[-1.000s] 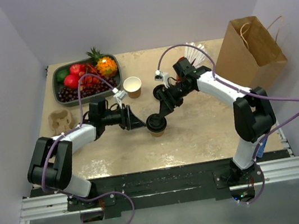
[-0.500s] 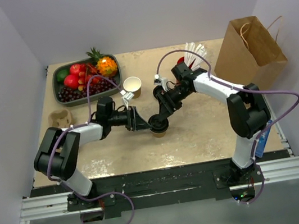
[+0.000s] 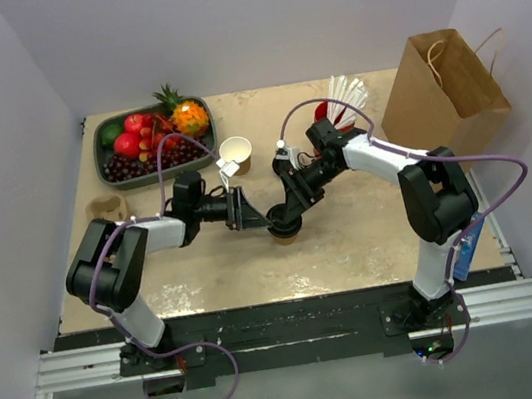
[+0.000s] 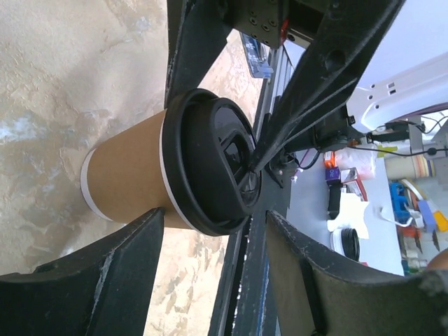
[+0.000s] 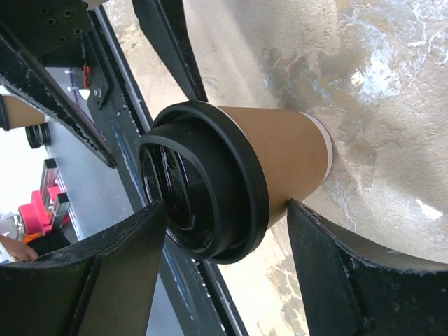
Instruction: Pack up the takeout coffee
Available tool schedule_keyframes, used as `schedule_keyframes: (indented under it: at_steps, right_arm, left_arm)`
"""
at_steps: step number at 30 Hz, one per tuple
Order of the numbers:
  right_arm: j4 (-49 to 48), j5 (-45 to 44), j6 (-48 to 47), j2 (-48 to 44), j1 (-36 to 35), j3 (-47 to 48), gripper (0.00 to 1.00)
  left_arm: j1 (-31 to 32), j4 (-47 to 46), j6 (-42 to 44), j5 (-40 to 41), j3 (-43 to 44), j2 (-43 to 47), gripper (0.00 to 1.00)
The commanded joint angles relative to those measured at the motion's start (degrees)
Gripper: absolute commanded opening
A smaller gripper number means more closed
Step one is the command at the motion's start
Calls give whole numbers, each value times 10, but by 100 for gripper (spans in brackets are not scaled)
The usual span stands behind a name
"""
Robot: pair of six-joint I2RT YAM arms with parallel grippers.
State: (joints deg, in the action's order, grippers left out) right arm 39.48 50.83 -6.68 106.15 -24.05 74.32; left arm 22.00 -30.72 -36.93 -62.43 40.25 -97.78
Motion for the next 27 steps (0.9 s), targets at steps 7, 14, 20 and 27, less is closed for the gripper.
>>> schedule_keyframes:
  at_steps: [7,14,20,27]
  right_arm:
    - [-36,42,-6,13,-1,-15,70]
    - [-37,75,-31,23,-1,-29,68]
    - [-31,86,-45,33,0,-38,66]
    - [-32,84,-47,46,-1,-38,66]
  left_arm:
    - [5,15,5,4,50,-56,64]
    - [4,81,35,48,60,-87,61]
    - [4,99,48,73,42,-99,58]
    - [-5,139,73,133,39,-118,57]
